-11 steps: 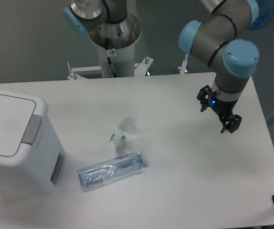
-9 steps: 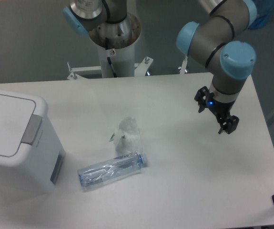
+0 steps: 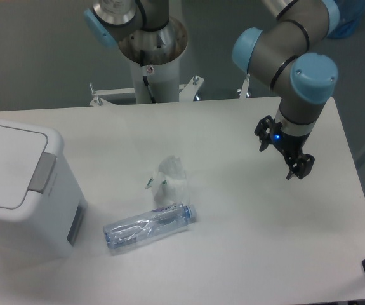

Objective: Open the trash can
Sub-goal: 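Move the open gripper from its start pose toward the table center, then swing the gripper over the plastic bag toward the white trash can lid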

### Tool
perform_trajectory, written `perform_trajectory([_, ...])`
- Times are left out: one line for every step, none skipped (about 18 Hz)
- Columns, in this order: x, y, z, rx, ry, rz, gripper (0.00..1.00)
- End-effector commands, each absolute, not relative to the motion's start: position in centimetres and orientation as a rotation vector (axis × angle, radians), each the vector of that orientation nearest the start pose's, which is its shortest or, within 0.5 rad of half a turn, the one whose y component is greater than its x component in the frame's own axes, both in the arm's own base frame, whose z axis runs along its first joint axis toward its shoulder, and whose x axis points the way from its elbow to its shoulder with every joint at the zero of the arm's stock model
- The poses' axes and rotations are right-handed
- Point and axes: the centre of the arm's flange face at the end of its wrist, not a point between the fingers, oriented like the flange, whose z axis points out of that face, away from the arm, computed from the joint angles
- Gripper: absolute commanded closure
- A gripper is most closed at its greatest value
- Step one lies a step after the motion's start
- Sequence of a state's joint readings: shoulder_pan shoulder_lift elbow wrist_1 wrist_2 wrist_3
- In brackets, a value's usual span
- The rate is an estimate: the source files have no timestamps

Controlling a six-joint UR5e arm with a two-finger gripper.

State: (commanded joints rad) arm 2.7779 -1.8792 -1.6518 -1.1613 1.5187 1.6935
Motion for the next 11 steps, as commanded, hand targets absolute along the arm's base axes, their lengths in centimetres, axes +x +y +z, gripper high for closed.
perform_trajectory([-49.9, 33.7, 31.0, -2.991, 0.734, -0.016, 0.0])
perform_trajectory([-49.2, 33.8, 30.8, -2.971, 0.71, -0.031, 0.0])
perform_trajectory([-48.7, 34.0, 31.4, -2.95, 0.621, -0.032, 0.0])
perform_trajectory([-48.3, 34.7, 32.1, -2.915, 0.511, -0.037, 0.0])
perform_trajectory([-48.1, 35.4, 32.5, -2.883, 0.407, -0.047, 0.0])
perform_trajectory([-48.2, 36.0, 33.1, -2.857, 0.325, -0.047, 0.0])
perform_trajectory([-48.2, 36.8, 33.9, -2.832, 0.262, -0.049, 0.0])
perform_trajectory([-47.6, 38.2, 34.7, -2.811, 0.217, -0.055, 0.0])
perform_trajectory([-47.0, 38.8, 35.3, -2.802, 0.144, -0.067, 0.0])
perform_trajectory([-46.4, 39.6, 35.7, -2.785, 0.067, -0.087, 0.0])
perform_trajectory([-45.3, 40.9, 36.1, -2.749, 0.023, -0.123, 0.0])
